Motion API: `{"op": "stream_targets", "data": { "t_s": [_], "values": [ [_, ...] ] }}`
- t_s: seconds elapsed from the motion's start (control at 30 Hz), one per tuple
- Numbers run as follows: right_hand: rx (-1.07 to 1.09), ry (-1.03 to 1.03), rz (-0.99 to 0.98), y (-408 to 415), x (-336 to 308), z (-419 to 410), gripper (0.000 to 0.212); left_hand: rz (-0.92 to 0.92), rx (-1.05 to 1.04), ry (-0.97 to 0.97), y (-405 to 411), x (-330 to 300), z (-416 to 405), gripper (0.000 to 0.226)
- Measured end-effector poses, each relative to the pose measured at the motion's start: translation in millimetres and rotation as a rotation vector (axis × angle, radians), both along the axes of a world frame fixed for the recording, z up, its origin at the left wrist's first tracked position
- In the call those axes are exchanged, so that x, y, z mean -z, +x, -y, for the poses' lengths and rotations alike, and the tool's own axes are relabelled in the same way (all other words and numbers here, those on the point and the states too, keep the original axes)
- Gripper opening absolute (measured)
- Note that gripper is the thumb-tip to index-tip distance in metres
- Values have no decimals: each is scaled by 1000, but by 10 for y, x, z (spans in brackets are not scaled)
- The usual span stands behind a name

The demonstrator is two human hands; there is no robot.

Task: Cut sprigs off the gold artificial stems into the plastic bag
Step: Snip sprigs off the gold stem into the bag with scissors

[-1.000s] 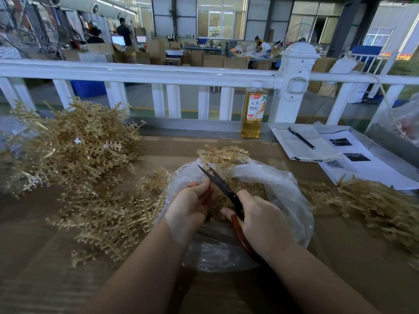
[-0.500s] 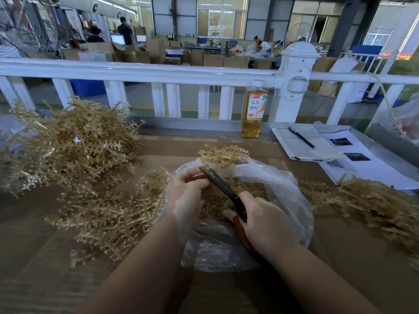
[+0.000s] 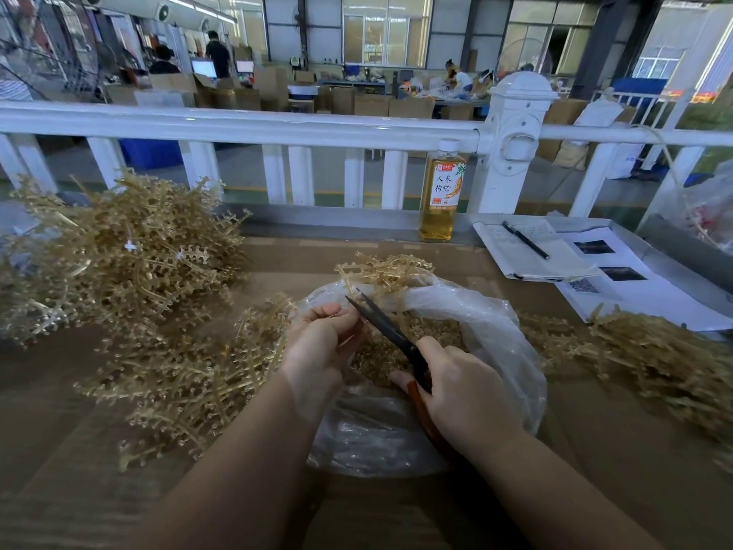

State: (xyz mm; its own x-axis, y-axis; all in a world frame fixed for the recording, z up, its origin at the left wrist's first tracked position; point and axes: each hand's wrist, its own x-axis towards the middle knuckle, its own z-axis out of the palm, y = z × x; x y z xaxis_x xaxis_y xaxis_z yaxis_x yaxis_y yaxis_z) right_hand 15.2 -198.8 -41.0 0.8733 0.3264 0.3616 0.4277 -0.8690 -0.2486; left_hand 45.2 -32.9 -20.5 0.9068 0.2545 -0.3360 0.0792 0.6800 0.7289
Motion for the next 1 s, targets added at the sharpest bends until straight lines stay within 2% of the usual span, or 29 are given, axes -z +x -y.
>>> {"op": "stream_targets", "data": {
  "t_s": [0.17,0.7,1.0],
  "values": [
    [2,-12,18,-13,-20,-6,39,-29,52,-76,17,31,-15,26],
    [-30,-4,71,39,21,-40,38,-59,83,-66,-1,27,20,24],
    [-45,-7,36,41,-20,-98,33,-59,112,-51,4,63,13,24]
  ]
}}
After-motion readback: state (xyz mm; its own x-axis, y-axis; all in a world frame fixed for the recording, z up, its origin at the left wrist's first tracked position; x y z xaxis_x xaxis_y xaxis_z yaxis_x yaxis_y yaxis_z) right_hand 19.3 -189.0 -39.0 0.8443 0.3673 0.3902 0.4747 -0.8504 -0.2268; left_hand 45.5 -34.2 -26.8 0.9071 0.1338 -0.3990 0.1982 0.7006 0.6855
